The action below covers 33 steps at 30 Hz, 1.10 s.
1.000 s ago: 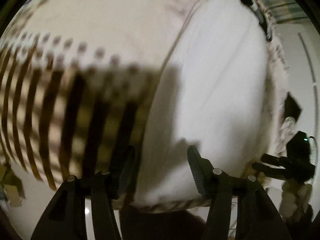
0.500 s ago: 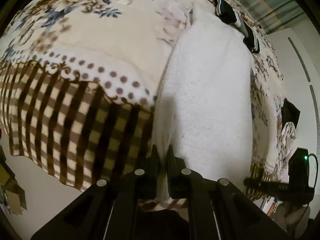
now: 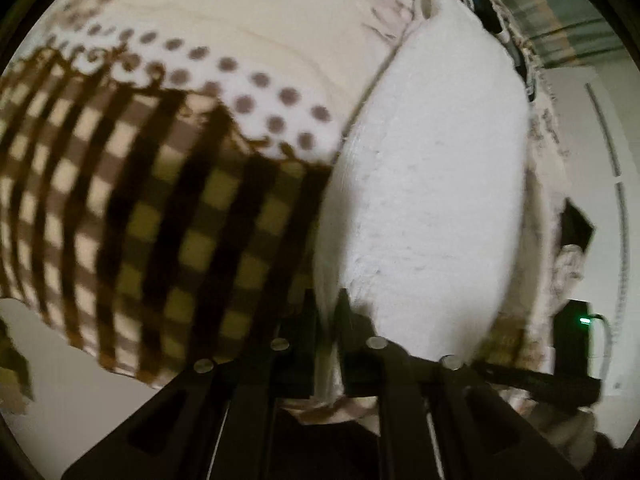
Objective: Fold small clothes
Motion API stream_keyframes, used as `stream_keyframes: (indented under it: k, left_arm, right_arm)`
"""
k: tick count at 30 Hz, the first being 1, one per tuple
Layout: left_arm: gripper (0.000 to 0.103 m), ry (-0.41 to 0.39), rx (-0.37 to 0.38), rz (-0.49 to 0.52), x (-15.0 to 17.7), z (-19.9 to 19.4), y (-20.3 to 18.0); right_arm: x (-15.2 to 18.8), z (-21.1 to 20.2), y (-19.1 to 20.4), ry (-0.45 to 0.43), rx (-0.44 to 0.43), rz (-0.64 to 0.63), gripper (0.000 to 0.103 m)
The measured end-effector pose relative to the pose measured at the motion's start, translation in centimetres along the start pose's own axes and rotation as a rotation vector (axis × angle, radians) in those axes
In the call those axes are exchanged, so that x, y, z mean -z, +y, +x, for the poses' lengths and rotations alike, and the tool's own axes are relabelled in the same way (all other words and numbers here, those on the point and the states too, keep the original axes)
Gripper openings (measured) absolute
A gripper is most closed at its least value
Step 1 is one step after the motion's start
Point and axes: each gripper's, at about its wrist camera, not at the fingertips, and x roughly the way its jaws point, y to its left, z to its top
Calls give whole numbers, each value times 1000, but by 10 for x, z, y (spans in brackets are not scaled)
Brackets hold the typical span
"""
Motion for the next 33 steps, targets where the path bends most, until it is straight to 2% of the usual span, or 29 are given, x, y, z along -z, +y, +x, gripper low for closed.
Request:
stream_keyframes:
  k: [1,2,3,4,5,6,7,10,11,13,14,15,17,18,23,24,25,26,29,33]
  left_arm:
    - [14,0,29,-10,0,-3,2]
    - [26,-3,52,-16,-1,-5,4]
    - [47,-9,88,-28,0,-6,8]
    - [57,-13,104,-44,-1,-6,13]
    - [62,-14,121,-58,-1,-5,18]
    - [62,-1,163,-73,-2,1,21]
    - [62,21,200,-85,-4,9,23]
    - [62,71,250,-93,-4,32,16]
    - [62,76,251,-83,-4,37,12]
    - [59,67,229,-43,-3,39,1]
    - [58,62,216,-22,-3,38,-4]
    - [41,57,198,3,-2,36,-9]
    - [18,53,155,34,0,33,-16]
    - [13,53,156,32,2,32,-16]
    - [11,45,159,24,6,23,-24]
    - [11,44,162,20,6,22,-29]
    - [10,42,160,14,6,18,-33]
    - [10,38,166,4,6,11,-36]
    - [10,12,202,-12,-5,-12,-54]
    - [10,-54,243,20,-35,-44,-80]
  right_arm:
    - [-2,0,-1,-2,-14,11,13]
    - [-5,0,-2,2,-37,15,17]
    - [-6,-1,-4,5,-80,9,27]
    - [-6,-5,-10,0,-132,3,42]
    - [-7,-6,-13,-5,-156,5,48]
    - [-6,-7,-20,-10,-172,14,53]
    - [-7,-5,-25,-7,-198,27,53]
    - [-9,4,-37,7,-292,66,58]
    - [-11,8,-37,8,-323,77,61]
    - [-15,16,-38,10,-397,100,74]
    - [-15,20,-40,13,-430,114,74]
    - [-15,21,-43,17,-466,131,74]
    - [-17,20,-49,22,-541,162,74]
    - [-16,19,-52,16,-570,172,74]
    - [-22,30,-48,45,-577,157,74]
    - [-25,31,-45,53,-556,153,59]
    - [-29,31,-42,53,-541,153,21]
    - [-29,31,-37,61,-536,158,16]
    - [-29,13,-27,54,-557,177,14]
    - [-34,-39,-7,-7,-606,119,14]
